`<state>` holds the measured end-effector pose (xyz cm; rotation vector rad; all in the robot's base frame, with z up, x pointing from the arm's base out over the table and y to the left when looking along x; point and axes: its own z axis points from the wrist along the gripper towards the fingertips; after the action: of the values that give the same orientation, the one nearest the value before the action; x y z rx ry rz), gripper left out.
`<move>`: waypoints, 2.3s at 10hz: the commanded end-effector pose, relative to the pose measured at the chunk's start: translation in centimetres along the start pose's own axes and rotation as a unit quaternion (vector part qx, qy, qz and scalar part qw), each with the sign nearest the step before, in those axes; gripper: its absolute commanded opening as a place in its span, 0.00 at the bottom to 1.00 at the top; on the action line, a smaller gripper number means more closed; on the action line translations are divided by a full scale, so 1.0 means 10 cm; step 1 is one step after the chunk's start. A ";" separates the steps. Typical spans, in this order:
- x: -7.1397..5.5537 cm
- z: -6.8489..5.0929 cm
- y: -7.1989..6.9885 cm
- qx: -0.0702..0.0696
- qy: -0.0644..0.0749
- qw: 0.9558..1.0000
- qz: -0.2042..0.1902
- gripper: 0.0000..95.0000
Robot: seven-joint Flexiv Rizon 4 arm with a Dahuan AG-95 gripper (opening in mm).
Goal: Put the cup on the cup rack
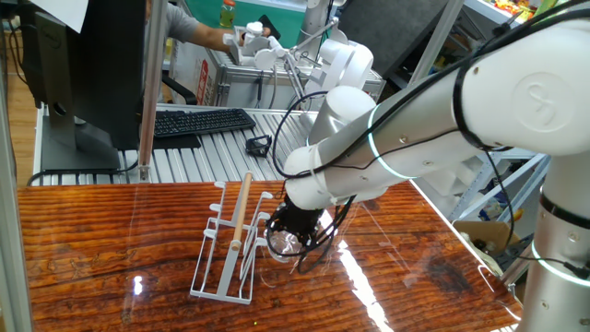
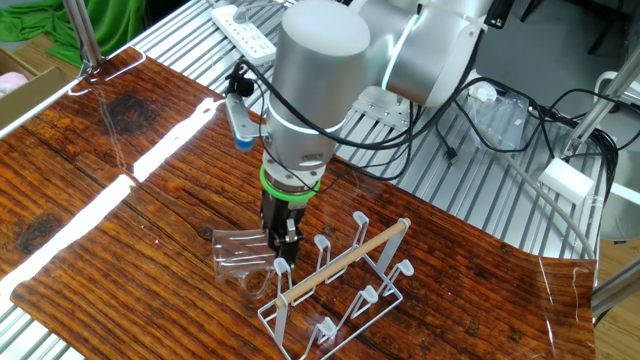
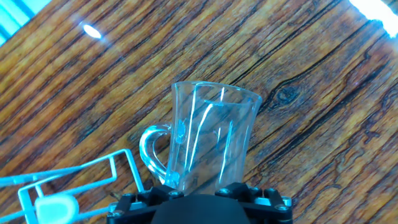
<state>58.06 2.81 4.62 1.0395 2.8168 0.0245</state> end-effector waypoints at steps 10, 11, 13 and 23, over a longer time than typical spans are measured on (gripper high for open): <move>-0.01 -0.16 -0.06 -0.010 0.021 0.999 -0.028 0.00; -0.02 -0.18 -0.06 -0.013 0.025 0.999 -0.032 0.00; -0.01 -0.26 -0.06 -0.018 0.029 0.999 -0.041 0.00; 0.06 -0.43 -0.01 -0.025 0.058 0.996 -0.055 0.00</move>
<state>56.99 3.15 8.82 0.8952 2.9603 0.1533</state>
